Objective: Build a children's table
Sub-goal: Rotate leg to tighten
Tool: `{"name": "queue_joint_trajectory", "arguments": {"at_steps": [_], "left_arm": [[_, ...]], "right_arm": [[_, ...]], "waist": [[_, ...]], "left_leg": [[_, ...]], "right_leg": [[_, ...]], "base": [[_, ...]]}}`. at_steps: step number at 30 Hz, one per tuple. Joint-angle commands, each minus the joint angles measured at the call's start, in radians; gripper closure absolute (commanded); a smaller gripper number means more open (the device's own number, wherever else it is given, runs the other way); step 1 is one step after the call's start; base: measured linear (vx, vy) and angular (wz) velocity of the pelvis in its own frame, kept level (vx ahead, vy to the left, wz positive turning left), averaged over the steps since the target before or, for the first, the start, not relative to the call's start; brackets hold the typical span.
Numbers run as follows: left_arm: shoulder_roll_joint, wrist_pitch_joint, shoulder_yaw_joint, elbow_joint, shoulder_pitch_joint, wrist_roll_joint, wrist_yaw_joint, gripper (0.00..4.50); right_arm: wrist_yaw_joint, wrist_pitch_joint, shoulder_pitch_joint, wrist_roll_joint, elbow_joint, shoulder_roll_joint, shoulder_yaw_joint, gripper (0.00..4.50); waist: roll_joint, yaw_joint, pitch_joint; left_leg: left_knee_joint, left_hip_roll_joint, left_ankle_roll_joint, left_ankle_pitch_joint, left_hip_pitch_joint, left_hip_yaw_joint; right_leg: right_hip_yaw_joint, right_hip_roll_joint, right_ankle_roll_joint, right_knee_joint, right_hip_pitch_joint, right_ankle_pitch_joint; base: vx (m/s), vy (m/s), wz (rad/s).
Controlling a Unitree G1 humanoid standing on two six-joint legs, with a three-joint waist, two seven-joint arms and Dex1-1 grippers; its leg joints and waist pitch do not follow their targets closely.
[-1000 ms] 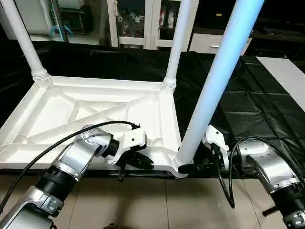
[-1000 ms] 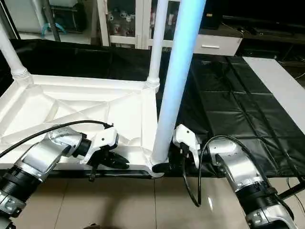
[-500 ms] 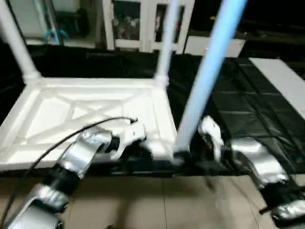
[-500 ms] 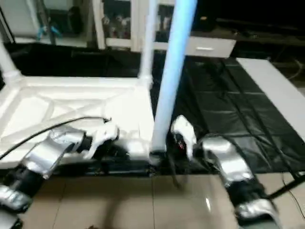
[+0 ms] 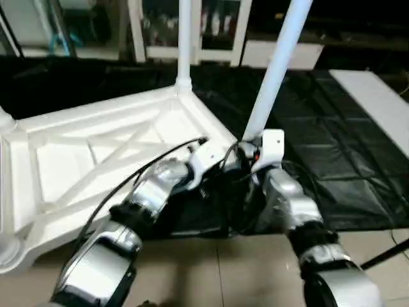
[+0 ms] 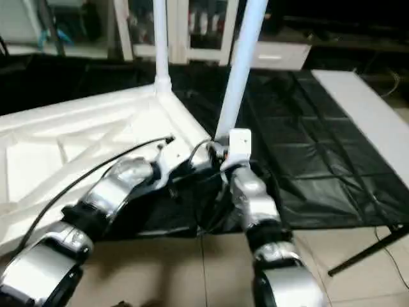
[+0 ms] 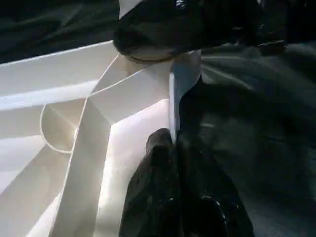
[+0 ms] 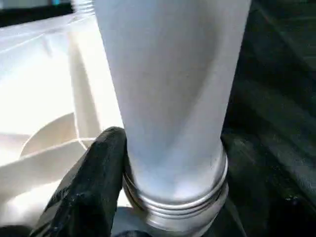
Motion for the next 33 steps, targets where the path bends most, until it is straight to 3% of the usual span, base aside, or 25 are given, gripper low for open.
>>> {"name": "queue_joint_trajectory", "arguments": {"at_steps": [1,3,5,7,11,13,20,22,23,24,26,27,33], "left_arm": [[-0.003,-0.054,0.039,0.024,-0.023,-0.007,0.071,4.5],[-0.007,-0.08,0.037,0.057,-0.034,-0.002,0.078,4.5],[-0.001,-0.1,0.037,0.072,-0.035,0.003,0.072,4.5],[0.003,-0.117,0.038,0.083,-0.036,0.004,0.065,4.5],[0.02,-0.158,0.037,0.099,-0.03,0.006,0.035,4.5],[0.031,-0.186,0.035,0.114,-0.029,0.007,0.019,4.5],[0.041,-0.281,0.039,0.122,-0.021,-0.004,-0.025,4.5],[0.038,-0.264,0.046,0.124,-0.024,0.008,0.028,4.5],[0.037,-0.26,0.047,0.126,-0.025,0.009,0.034,4.5],[0.034,-0.242,0.055,0.13,-0.027,0.005,0.037,4.5],[0.033,-0.243,0.061,0.126,-0.025,-0.001,0.035,4.5],[0.032,-0.225,0.072,0.126,-0.023,-0.008,0.041,4.5],[0.032,-0.236,0.105,0.12,-0.018,-0.031,0.058,4.5]], "right_arm": [[-0.009,-0.013,0.009,0.008,0.069,0.001,-0.036,1.88],[0.038,-0.047,-0.016,0.001,0.078,0.014,-0.018,1.88],[0.095,-0.077,-0.019,-0.01,0.061,0.009,0.004,1.88],[0.117,-0.101,-0.019,-0.014,0.054,0.003,0.011,1.32],[0.153,-0.125,-0.01,-0.014,0.013,-0.028,0.011,1.01],[0.177,-0.117,0.017,-0.039,-0.048,-0.056,0.034,0.92],[0.26,-0.051,0.185,-0.025,-0.339,-0.107,0.064,0.92],[0.277,-0.006,0.257,-0.017,-0.441,-0.124,0.073,0.92],[0.278,-0.002,0.261,-0.016,-0.447,-0.125,0.074,0.92],[0.275,0.021,0.29,-0.017,-0.483,-0.132,0.079,0.92],[0.274,0.038,0.305,-0.015,-0.502,-0.135,0.08,0.92],[0.277,0.055,0.328,-0.017,-0.532,-0.141,0.086,0.92],[0.276,0.102,0.363,-0.02,-0.598,-0.137,0.086,0.92]], "waist": [[0.004,0.003,-0.074],[0.006,0.006,-0.068],[0.002,0.008,-0.067],[0.001,0.009,-0.066],[-0.001,0.007,-0.064],[-0.001,0.01,-0.063],[-0.004,0.014,-0.062],[0.004,0.015,-0.059],[0.002,0.016,-0.06],[0.007,0.015,-0.06],[0.004,0.013,-0.059],[0.008,0.012,-0.059],[0.002,0.012,-0.061]], "left_leg": [[-0.061,0.028,0.079,-0.015,0.011,-0.002],[-0.068,0.036,0.063,-0.089,0.016,-0.003],[-0.07,0.037,0.052,-0.112,0.014,-0.003],[-0.071,0.037,0.047,-0.106,0.013,-0.003],[-0.071,0.035,0.058,-0.099,0.006,-0.005],[-0.069,0.035,0.061,-0.098,0.013,-0.002],[-0.071,0.036,0.069,-0.118,0.013,-0.002],[-0.073,0.037,0.063,-0.13,0.014,-0.003],[-0.073,0.038,0.062,-0.133,0.015,-0.003],[-0.075,0.038,0.057,-0.146,0.015,-0.004],[-0.077,0.038,0.042,-0.172,0.014,-0.004],[-0.077,0.037,0.035,-0.178,0.014,-0.004],[-0.074,0.036,0.042,-0.151,0.012,-0.004]], "right_leg": [[0.048,-0.046,-0.274,-0.047,0.061,0.165],[0.049,-0.048,-0.263,-0.058,0.058,0.056],[0.05,-0.048,-0.254,-0.06,0.058,0.022],[0.052,-0.049,-0.243,-0.059,0.059,0.015],[0.053,-0.049,-0.227,-0.06,0.063,-0.003],[0.056,-0.046,-0.226,-0.063,0.057,-0.008],[0.061,-0.046,-0.209,-0.066,0.054,-0.029],[0.062,-0.042,-0.205,-0.068,0.054,-0.036],[0.061,-0.042,-0.203,-0.069,0.053,-0.034],[0.061,-0.044,-0.206,-0.07,0.052,-0.047],[0.062,-0.044,-0.203,-0.076,0.051,-0.086],[0.062,-0.043,-0.202,-0.076,0.05,-0.094],[0.062,-0.043,-0.204,-0.072,0.05,-0.051]], "base": [[0.0,0.0,0.0],[0.0,0.0,0.0],[0.0,0.0,0.0],[0.0,0.0,0.0],[0.0,0.0,0.0],[0.0,0.0,0.0],[0.0,0.0,0.0],[0.0,0.0,0.0],[0.0,0.0,0.0],[0.0,0.0,0.0],[0.0,0.0,0.0],[0.0,0.0,0.0],[0.0,0.0,0.0]]}}
